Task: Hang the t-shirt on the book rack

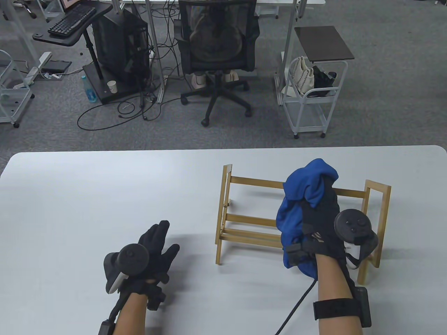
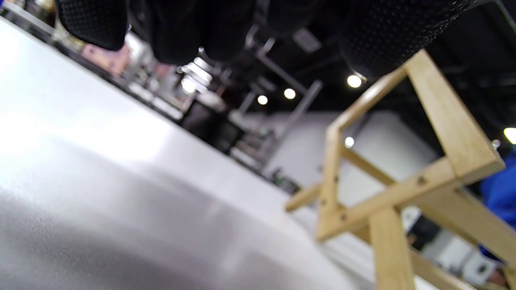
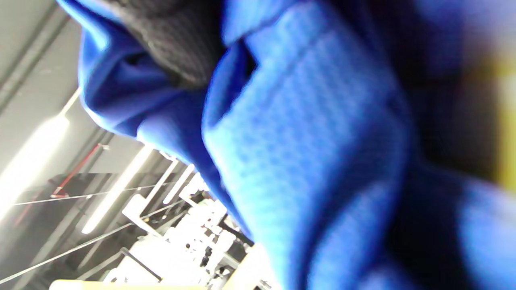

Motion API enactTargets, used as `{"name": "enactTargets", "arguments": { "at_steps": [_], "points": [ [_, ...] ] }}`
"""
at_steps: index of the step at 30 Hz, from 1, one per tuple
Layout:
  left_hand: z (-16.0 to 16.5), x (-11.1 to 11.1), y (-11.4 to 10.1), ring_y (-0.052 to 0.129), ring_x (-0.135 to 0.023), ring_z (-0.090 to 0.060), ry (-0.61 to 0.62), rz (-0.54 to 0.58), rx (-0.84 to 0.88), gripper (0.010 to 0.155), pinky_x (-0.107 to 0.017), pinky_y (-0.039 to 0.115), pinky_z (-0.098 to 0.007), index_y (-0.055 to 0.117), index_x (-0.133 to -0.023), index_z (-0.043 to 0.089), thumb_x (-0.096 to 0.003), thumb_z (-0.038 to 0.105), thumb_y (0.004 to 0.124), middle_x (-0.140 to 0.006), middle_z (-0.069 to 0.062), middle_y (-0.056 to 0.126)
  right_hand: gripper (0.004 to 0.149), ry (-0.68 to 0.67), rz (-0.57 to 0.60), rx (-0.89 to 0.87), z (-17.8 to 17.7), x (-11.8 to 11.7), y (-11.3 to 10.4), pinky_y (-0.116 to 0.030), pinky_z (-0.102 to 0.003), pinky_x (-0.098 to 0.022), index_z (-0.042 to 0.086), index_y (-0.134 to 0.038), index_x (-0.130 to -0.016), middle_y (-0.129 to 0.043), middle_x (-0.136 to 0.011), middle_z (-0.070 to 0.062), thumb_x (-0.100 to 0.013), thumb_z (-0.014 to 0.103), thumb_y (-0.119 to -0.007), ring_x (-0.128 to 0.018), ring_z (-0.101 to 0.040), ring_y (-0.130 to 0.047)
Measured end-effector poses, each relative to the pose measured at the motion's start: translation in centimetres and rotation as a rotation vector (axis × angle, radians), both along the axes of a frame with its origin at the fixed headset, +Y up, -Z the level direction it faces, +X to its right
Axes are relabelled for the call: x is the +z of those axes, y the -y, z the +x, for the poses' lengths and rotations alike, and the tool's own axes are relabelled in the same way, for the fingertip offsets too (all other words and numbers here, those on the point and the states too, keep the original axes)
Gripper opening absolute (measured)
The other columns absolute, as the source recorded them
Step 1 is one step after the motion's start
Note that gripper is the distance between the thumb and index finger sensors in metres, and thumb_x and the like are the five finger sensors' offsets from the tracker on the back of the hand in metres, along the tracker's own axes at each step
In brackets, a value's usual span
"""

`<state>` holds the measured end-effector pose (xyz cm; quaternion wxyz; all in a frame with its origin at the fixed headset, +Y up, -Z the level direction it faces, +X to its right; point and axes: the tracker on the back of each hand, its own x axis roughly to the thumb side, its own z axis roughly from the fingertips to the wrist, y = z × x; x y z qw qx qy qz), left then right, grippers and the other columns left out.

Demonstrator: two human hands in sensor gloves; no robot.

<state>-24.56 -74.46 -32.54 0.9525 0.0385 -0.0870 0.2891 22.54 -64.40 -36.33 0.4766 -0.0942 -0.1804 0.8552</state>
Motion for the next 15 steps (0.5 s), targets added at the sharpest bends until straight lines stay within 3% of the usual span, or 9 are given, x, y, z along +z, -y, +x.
{"name": "enactTargets", "arguments": {
  "at_steps": [15],
  "points": [
    [0.3, 0.0, 0.1, 0.059, -0.109, -0.044, 0.001, -0.003, -0.036, 0.073, -0.071, 0.057, -0.067, 0.035, -0.116, 0.037, -0.0575, 0.062, 0.07, -0.119, -0.014, 0.051, 0.074, 0.139, -0.215, 0.108, -0.8, -3.2, 1.9, -0.064, -0.059, -0.065, 0.024, -0.024, -0.113, -0.03, -0.112, -0.024, -0.063, 0.033, -0.078, -0.09, -0.05, -0.063]
  ]
}}
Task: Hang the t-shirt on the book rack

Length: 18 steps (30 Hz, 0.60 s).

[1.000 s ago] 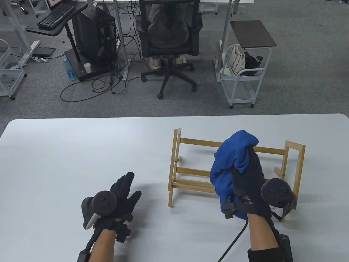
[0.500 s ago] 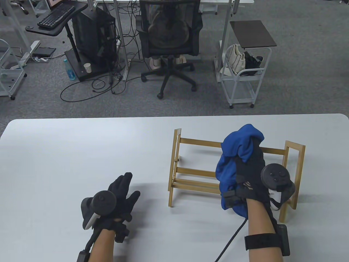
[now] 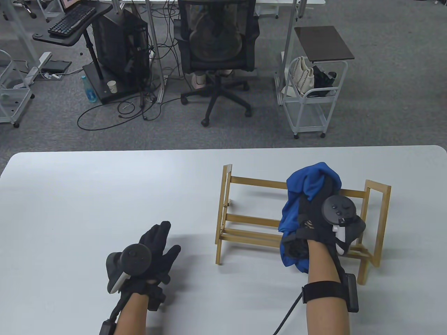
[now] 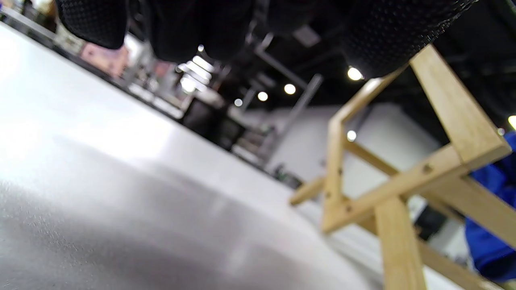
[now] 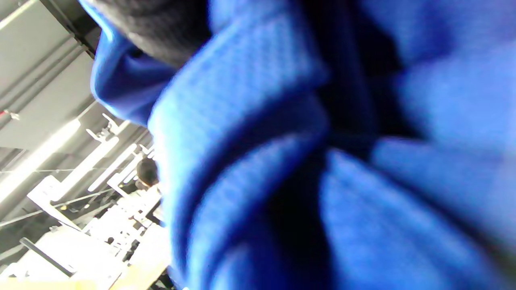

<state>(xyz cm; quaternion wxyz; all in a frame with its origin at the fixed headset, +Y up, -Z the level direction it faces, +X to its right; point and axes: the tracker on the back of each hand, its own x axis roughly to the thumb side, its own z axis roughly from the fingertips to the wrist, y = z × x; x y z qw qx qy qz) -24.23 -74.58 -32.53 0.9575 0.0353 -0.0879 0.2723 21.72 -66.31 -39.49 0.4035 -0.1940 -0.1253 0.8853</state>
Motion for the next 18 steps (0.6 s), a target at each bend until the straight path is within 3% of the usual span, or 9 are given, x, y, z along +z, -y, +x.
{"name": "enactTargets", "arguments": {
  "at_steps": [13, 18],
  "points": [
    [0.3, -0.1, 0.1, 0.058, -0.109, -0.044, 0.003, -0.005, -0.024, 0.073, -0.072, 0.057, -0.067, 0.035, -0.116, 0.037, -0.0574, 0.062, 0.071, -0.119, -0.014, 0.05, 0.078, 0.031, -0.18, 0.092, -1.1, -1.6, 1.5, -0.056, -0.063, -0.067, 0.022, -0.01, -0.111, -0.011, -0.109, -0.028, -0.064, 0.032, -0.072, -0.092, -0.055, -0.049],
    [0.5, -0.1, 0.1, 0.058, -0.109, -0.044, 0.004, -0.004, -0.034, 0.073, -0.072, 0.057, -0.067, 0.036, -0.116, 0.037, -0.0572, 0.062, 0.071, -0.119, -0.014, 0.051, 0.077, 0.033, -0.236, 0.093, -0.7, -1.6, 2.4, -0.055, -0.064, -0.067, 0.022, -0.014, -0.112, -0.01, -0.109, -0.028, -0.064, 0.036, -0.073, -0.093, -0.055, -0.047]
  ]
}}
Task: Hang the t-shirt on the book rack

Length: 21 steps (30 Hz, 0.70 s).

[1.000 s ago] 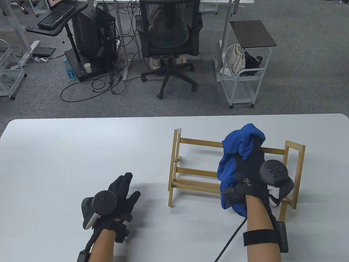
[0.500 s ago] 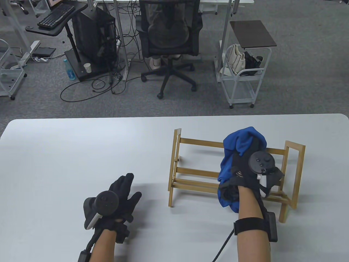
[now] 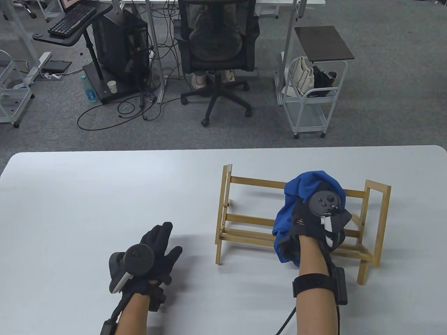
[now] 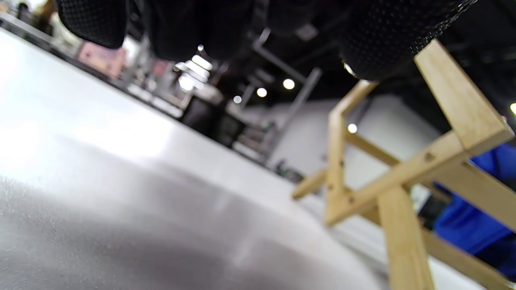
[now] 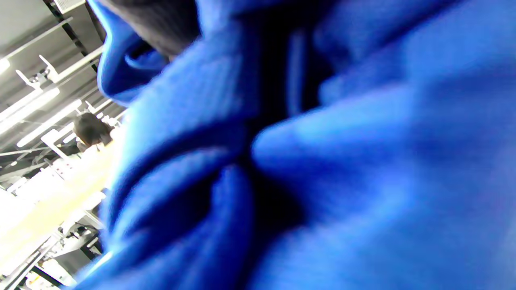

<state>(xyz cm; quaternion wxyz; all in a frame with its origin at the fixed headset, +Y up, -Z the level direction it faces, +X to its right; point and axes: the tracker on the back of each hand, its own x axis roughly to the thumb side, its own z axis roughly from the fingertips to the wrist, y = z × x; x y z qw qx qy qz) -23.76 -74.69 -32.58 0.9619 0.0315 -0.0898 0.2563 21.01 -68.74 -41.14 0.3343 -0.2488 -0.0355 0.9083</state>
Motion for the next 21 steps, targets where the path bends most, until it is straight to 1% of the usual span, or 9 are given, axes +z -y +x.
{"name": "enactTargets", "arguments": {
  "at_steps": [4, 11, 16, 21],
  "points": [
    [0.02, -0.02, 0.04, 0.058, -0.109, -0.044, -0.001, -0.003, -0.008, 0.073, -0.072, 0.057, -0.067, 0.036, -0.116, 0.037, -0.0572, 0.062, 0.071, -0.119, -0.014, 0.05, 0.075, 0.001, 0.004, -0.022, 0.23, 0.06, 0.29, -0.054, -0.065, -0.068, 0.023, -0.021, -0.113, -0.013, -0.111, -0.027, -0.063, 0.036, -0.075, -0.094, -0.055, -0.047],
    [0.17, 0.0, 0.05, 0.058, -0.109, -0.044, 0.0, -0.003, -0.015, 0.074, -0.072, 0.057, -0.067, 0.036, -0.116, 0.037, -0.057, 0.062, 0.072, -0.119, -0.013, 0.051, 0.077, -0.018, -0.013, -0.037, 0.3, 0.18, 0.31, -0.052, -0.068, -0.069, 0.022, -0.025, -0.114, -0.018, -0.112, -0.028, -0.061, 0.04, -0.077, -0.097, -0.057, -0.046],
    [0.16, -0.01, 0.07, 0.058, -0.109, -0.044, -0.001, -0.005, -0.016, 0.074, -0.072, 0.057, -0.067, 0.036, -0.116, 0.037, -0.0571, 0.062, 0.072, -0.119, -0.014, 0.05, 0.078, -0.041, -0.013, -0.06, 0.43, 0.37, 0.34, -0.051, -0.069, -0.07, 0.022, -0.025, -0.115, -0.02, -0.113, -0.028, -0.06, 0.041, -0.079, -0.099, -0.057, -0.045],
    [0.2, -0.01, 0.1, 0.058, -0.109, -0.044, 0.001, -0.006, -0.02, 0.074, -0.072, 0.057, -0.067, 0.036, -0.116, 0.036, -0.0572, 0.062, 0.072, -0.119, -0.014, 0.051, 0.08, -0.061, -0.003, -0.074, 0.46, 0.76, -0.18, -0.047, -0.072, -0.07, 0.022, -0.025, -0.115, -0.018, -0.113, -0.028, -0.06, 0.043, -0.079, -0.101, -0.06, -0.04]
  ]
}}
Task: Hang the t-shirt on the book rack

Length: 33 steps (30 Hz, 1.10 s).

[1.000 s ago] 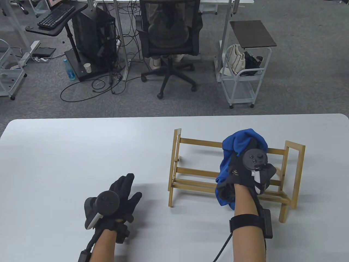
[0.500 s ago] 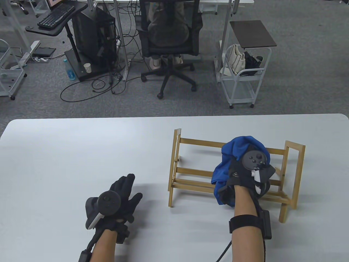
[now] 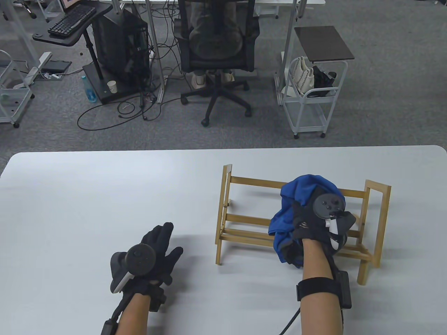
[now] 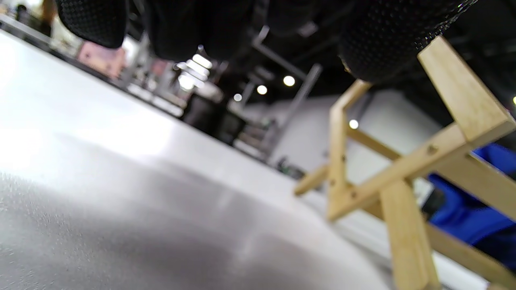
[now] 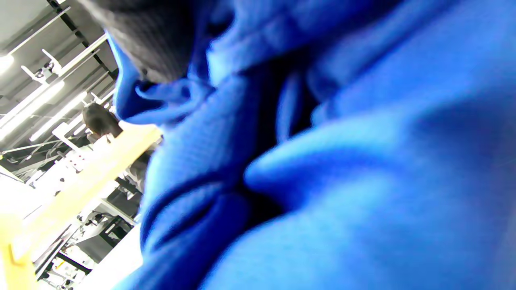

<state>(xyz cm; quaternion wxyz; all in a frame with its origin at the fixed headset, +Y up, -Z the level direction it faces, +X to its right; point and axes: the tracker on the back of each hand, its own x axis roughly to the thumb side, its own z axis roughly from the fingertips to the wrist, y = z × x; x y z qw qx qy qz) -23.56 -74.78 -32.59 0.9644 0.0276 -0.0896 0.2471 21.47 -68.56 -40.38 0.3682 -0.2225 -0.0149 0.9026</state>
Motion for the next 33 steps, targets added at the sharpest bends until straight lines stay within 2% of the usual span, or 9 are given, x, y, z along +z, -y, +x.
{"name": "enactTargets", "arguments": {
  "at_steps": [16, 33],
  "points": [
    [-0.1, 0.0, 0.0, 0.058, -0.109, -0.045, -0.007, -0.004, 0.006, 0.073, -0.072, 0.057, -0.067, 0.036, -0.116, 0.036, -0.0573, 0.062, 0.072, -0.12, -0.014, 0.05, 0.077, -0.061, 0.102, -0.001, -0.3, 2.2, -2.6, -0.043, -0.073, -0.071, 0.023, -0.029, -0.115, -0.025, -0.115, -0.026, -0.06, 0.044, -0.078, -0.104, -0.057, -0.036],
    [1.6, 0.1, -2.0, 0.054, -0.112, -0.045, 0.028, 0.025, -0.065, 0.073, -0.073, 0.054, -0.068, 0.037, -0.117, 0.036, -0.058, 0.063, 0.071, -0.121, -0.013, 0.048, 0.07, -0.262, 0.293, 0.118, -3.1, 6.2, -3.3, -0.036, -0.073, -0.072, 0.02, -0.043, -0.115, -0.033, -0.115, -0.024, -0.06, 0.044, -0.078, -0.106, -0.054, -0.03]
  ]
}}
